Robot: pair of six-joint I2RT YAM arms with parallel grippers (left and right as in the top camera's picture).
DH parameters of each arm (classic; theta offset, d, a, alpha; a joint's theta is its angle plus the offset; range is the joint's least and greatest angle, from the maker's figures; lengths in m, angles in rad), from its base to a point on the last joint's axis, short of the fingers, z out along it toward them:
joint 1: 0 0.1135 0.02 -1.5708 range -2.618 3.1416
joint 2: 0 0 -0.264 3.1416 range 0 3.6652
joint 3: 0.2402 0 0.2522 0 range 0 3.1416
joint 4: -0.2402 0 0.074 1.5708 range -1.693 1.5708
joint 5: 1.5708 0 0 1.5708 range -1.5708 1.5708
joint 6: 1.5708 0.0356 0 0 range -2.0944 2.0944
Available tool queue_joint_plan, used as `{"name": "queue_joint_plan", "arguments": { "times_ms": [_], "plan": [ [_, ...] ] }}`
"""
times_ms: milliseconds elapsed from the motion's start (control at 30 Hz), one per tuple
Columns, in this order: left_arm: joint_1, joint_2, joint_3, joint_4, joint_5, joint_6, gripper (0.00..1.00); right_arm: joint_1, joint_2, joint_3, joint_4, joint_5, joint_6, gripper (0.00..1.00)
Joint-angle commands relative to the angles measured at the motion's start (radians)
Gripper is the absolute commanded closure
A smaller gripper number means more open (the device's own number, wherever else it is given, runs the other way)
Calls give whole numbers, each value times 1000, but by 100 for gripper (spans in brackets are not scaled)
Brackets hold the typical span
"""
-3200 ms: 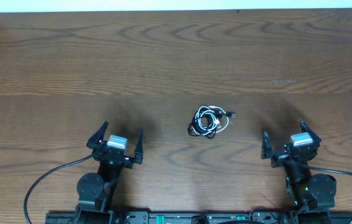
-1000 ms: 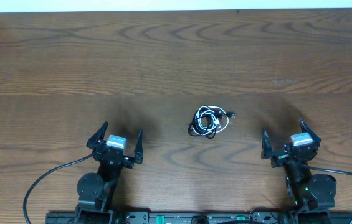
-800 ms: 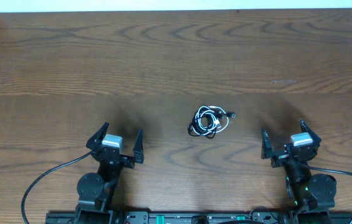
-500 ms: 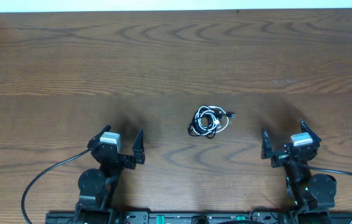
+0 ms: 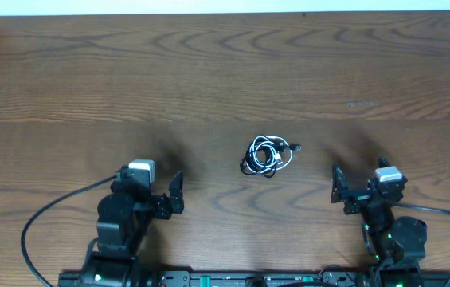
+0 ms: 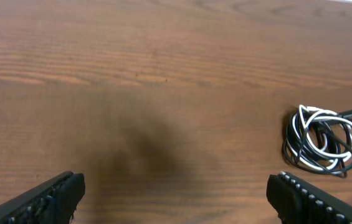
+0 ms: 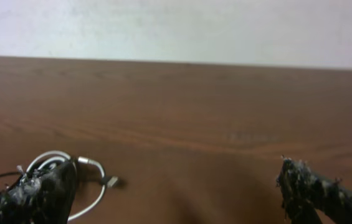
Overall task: Untangle cables
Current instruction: 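Raise both grippers and move the left gripper toward the cable bundle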
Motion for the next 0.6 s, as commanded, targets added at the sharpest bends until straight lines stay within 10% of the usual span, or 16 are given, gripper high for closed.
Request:
{"name": "queue_joint_plan", "arguments": {
  "times_ms": [0, 567],
  "plan": [
    [2, 85, 80, -31, 13, -6, 2, 4, 49, 1, -1, -1, 60, 1],
    [2, 359, 286, -222, 113, -10, 2, 4, 294, 153, -97, 32, 55, 1]
  ]
}}
